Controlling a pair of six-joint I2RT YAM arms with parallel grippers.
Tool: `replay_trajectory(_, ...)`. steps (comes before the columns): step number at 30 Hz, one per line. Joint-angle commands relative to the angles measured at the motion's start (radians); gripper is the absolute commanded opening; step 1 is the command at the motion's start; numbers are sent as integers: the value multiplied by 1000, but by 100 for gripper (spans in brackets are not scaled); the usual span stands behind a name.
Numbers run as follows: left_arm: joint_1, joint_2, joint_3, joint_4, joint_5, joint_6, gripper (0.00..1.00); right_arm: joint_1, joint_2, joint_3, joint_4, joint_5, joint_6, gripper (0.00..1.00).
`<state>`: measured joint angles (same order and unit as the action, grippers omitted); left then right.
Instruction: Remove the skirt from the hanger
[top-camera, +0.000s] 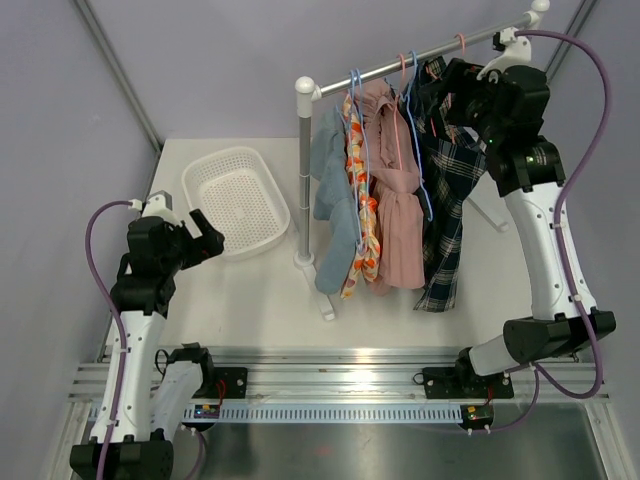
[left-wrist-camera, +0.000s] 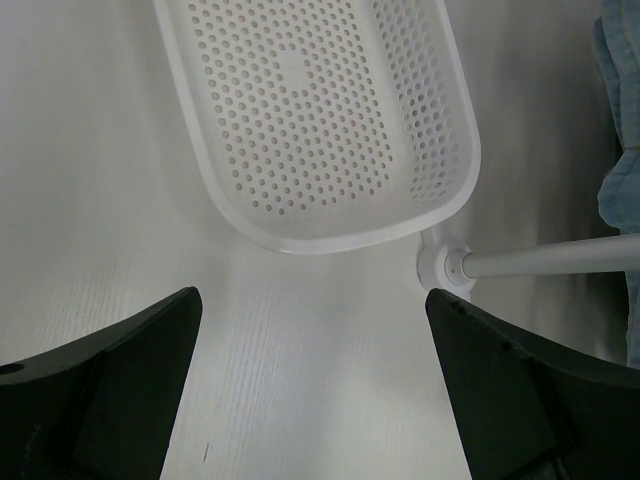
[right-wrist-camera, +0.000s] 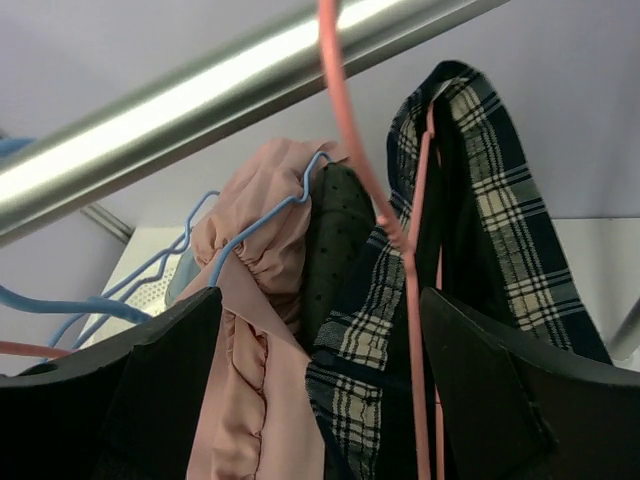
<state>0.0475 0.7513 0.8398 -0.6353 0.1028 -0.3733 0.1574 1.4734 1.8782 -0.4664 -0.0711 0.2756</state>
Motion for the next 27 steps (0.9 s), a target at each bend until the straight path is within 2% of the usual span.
replay_trajectory(1, -3, -7, -5, 33, 43, 13, 98, 25, 24, 13, 5, 51, -52, 88)
replay_trajectory(10, -3, -13, -8, 36, 49, 13, 98, 34, 44, -13, 26, 123, -58, 80)
replay_trajectory(11, -3, -15, -10, 36, 49, 13, 98, 34, 38, -30, 32, 126, -61, 76)
replay_trajectory(15, -3, -12, -10, 37, 57, 13, 98, 34, 39, -42, 43, 143, -78, 38)
replay_trajectory(18, -5, -10, -11, 34, 48, 11, 98, 34, 65, -7, -9, 169, -93, 28)
replay_trajectory(20, -5, -6, -7, 25, 28, 8, 98, 34, 79, 10, -23, 168, -105, 13)
replay_trajectory(21, -5, -6, -5, 23, 20, 8, 98, 34, 80, 13, -29, 166, -104, 0)
replay_trajectory(25, -5, -30, -1, 29, 23, 16, 99, 34, 41, 9, -8, 188, -104, 0)
replay_trajectory(27, -8, -53, 11, 29, -18, 22, 99, 34, 21, 38, -21, 229, -113, 0)
